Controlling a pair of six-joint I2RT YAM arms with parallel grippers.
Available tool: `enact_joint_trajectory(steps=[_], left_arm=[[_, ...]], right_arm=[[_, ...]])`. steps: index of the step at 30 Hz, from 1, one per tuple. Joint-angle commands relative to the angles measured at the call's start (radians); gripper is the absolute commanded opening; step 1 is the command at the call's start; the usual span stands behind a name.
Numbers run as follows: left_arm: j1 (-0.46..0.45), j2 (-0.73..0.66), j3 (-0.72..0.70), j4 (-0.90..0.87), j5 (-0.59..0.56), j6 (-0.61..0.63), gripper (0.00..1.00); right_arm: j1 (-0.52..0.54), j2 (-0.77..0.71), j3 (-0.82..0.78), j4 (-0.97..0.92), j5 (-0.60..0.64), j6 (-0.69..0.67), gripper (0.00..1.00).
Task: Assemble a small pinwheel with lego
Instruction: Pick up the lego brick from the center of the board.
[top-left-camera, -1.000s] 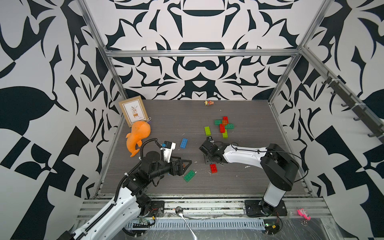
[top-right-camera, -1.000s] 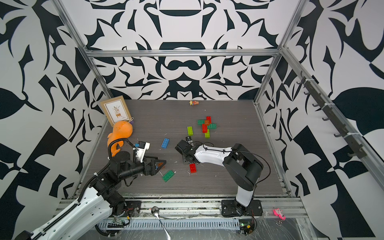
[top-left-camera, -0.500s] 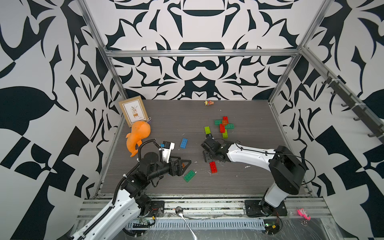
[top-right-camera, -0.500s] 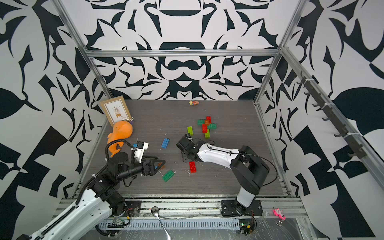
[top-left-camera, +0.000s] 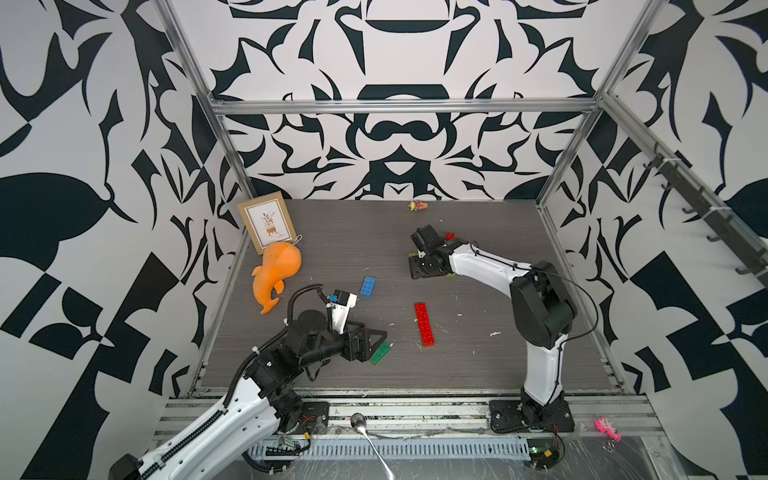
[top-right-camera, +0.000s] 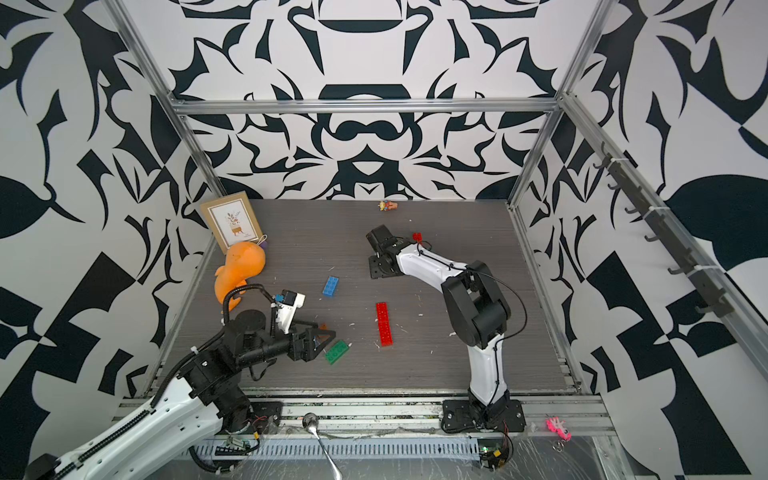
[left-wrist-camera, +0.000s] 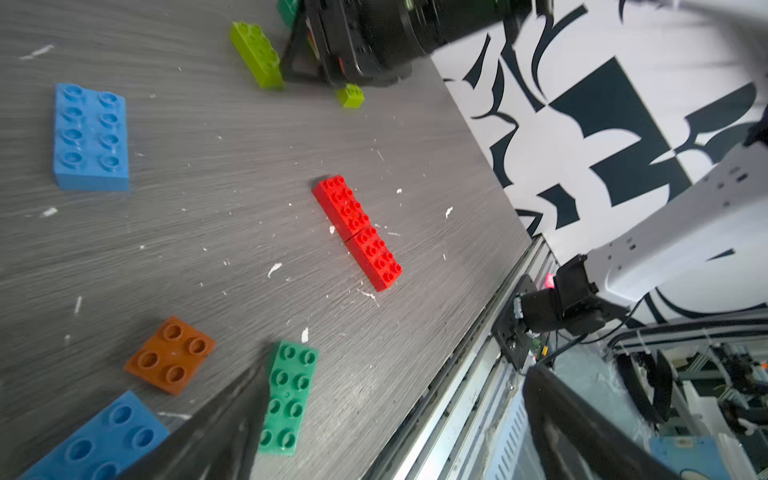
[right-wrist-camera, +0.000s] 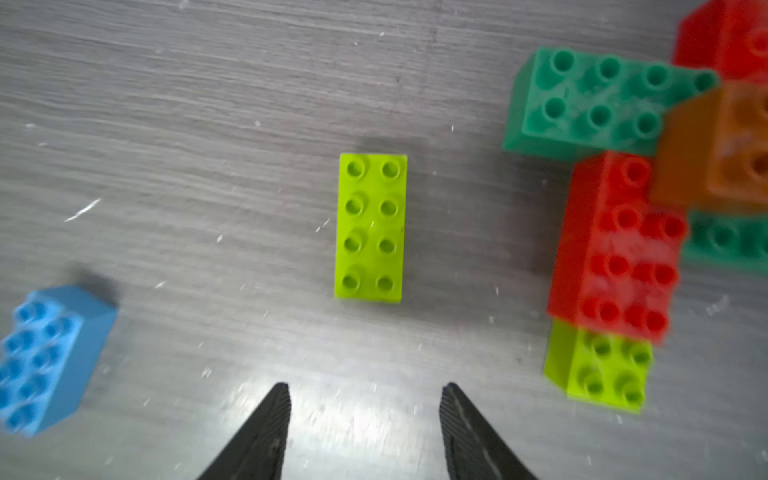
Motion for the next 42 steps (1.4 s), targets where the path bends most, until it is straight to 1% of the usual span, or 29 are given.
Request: enact_joint_trajectory(steps=[1, 4, 5, 7, 10, 13, 14, 16, 17, 21, 24, 27, 31, 33, 36, 40, 42], left_arm=[[-0.093, 0.038, 0.026, -0.028, -0.142, 0.033, 1.00], [-0.197, 0.098, 0.048, -0.037, -0.279, 0.064, 1.00], [-0.225, 0.121, 0.053, -0.034, -0.310, 0.068, 1.00], [-0.250, 0.160, 0.062, -0.025, -0.331, 0.074, 1.00], [-0.254, 0.198, 0.049, 0.015, -0.317, 0.070, 1.00], [-0.254, 0.204, 0.036, 0.036, -0.317, 0.068, 1.00], [-0.254, 0.201, 0.033, 0.038, -0.319, 0.070, 1.00], [-0.254, 0.194, 0.031, 0.038, -0.334, 0.072, 1.00], [-0.254, 0.191, 0.032, 0.034, -0.341, 0.072, 1.00], [-0.254, 0.189, 0.044, 0.016, -0.385, 0.072, 1.00], [-0.254, 0.192, 0.050, 0.016, -0.388, 0.085, 0.99], [-0.254, 0.195, 0.066, 0.011, -0.376, 0.096, 0.99], [-0.254, 0.198, 0.071, 0.020, -0.372, 0.116, 1.00], [-0.253, 0.206, 0.070, 0.026, -0.375, 0.127, 1.00], [-0.253, 0.219, 0.065, 0.040, -0.377, 0.129, 1.00], [-0.254, 0.243, 0.059, 0.056, -0.383, 0.121, 1.00], [-0.254, 0.250, 0.055, 0.069, -0.380, 0.112, 1.00]], right_arm=[[-0.025, 0.040, 0.080, -0.040, -0.043, -0.038, 0.58], [-0.032, 0.085, 0.130, -0.036, -0.073, -0.042, 0.56], [-0.032, 0.097, 0.140, -0.033, -0.071, -0.041, 0.56], [-0.033, 0.118, 0.167, -0.034, -0.061, -0.042, 0.56], [-0.036, 0.150, 0.202, -0.037, -0.060, -0.044, 0.54], [-0.040, 0.173, 0.236, -0.051, -0.055, -0.044, 0.54], [-0.042, 0.181, 0.250, -0.055, -0.058, -0.040, 0.55], [-0.044, 0.187, 0.267, -0.058, -0.066, -0.033, 0.61], [-0.046, 0.191, 0.279, -0.065, -0.070, -0.025, 0.62], [-0.058, 0.232, 0.355, -0.108, -0.064, -0.004, 0.63], [-0.064, 0.271, 0.403, -0.140, -0.061, -0.004, 0.62], [-0.067, 0.291, 0.420, -0.145, -0.063, -0.005, 0.56], [-0.069, 0.291, 0.419, -0.129, -0.059, -0.004, 0.41], [-0.069, 0.287, 0.419, -0.125, -0.049, -0.004, 0.36], [-0.069, 0.286, 0.413, -0.118, -0.046, -0.003, 0.24], [-0.068, 0.269, 0.401, -0.125, -0.046, -0.008, 0.15], [-0.060, 0.235, 0.374, -0.114, -0.050, -0.014, 0.14]])
